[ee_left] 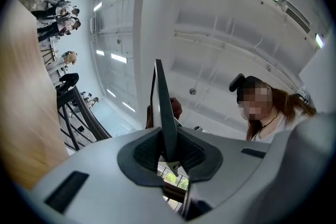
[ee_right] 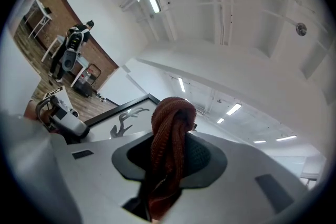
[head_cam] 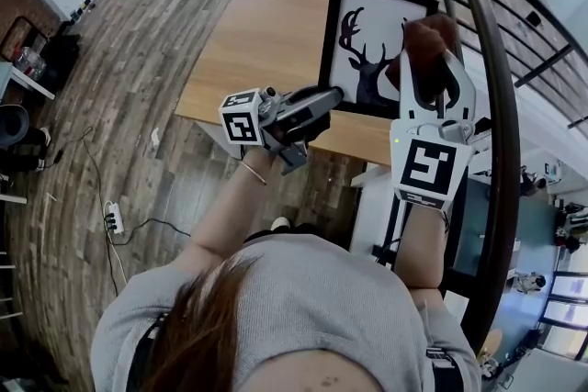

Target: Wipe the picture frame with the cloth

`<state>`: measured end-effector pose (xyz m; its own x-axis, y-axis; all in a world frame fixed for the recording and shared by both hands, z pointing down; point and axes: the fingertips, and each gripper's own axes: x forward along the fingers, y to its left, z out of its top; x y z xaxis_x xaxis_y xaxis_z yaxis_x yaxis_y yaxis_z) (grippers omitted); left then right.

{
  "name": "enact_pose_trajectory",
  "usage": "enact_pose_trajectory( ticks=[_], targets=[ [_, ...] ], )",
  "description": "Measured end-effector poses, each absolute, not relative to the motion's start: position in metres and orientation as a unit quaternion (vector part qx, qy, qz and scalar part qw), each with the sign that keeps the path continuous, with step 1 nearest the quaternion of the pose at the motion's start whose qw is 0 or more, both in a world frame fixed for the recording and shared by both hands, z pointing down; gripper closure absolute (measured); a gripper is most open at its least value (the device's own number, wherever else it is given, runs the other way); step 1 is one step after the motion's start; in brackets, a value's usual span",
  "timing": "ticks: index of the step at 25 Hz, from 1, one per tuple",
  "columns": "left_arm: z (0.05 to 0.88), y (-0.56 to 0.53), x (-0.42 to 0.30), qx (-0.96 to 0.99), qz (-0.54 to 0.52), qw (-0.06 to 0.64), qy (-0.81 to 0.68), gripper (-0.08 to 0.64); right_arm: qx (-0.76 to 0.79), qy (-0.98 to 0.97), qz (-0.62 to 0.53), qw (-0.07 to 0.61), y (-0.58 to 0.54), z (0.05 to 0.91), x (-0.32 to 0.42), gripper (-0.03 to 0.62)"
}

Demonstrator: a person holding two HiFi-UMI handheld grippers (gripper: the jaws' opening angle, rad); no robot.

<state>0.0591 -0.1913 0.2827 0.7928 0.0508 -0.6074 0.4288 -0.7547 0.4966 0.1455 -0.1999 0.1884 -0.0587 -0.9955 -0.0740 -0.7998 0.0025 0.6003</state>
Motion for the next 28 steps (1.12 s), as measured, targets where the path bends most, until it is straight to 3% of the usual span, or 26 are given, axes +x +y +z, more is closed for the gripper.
enact_pose_trajectory(
  ticks=[28],
  targets=[
    [0.288,-0.196,0.06,0.892,-0.295,0.326,0.105,0.505,0.606,-0.74,-0.186,0.225,-0.157,0.267,0.133,0.459]
  ],
)
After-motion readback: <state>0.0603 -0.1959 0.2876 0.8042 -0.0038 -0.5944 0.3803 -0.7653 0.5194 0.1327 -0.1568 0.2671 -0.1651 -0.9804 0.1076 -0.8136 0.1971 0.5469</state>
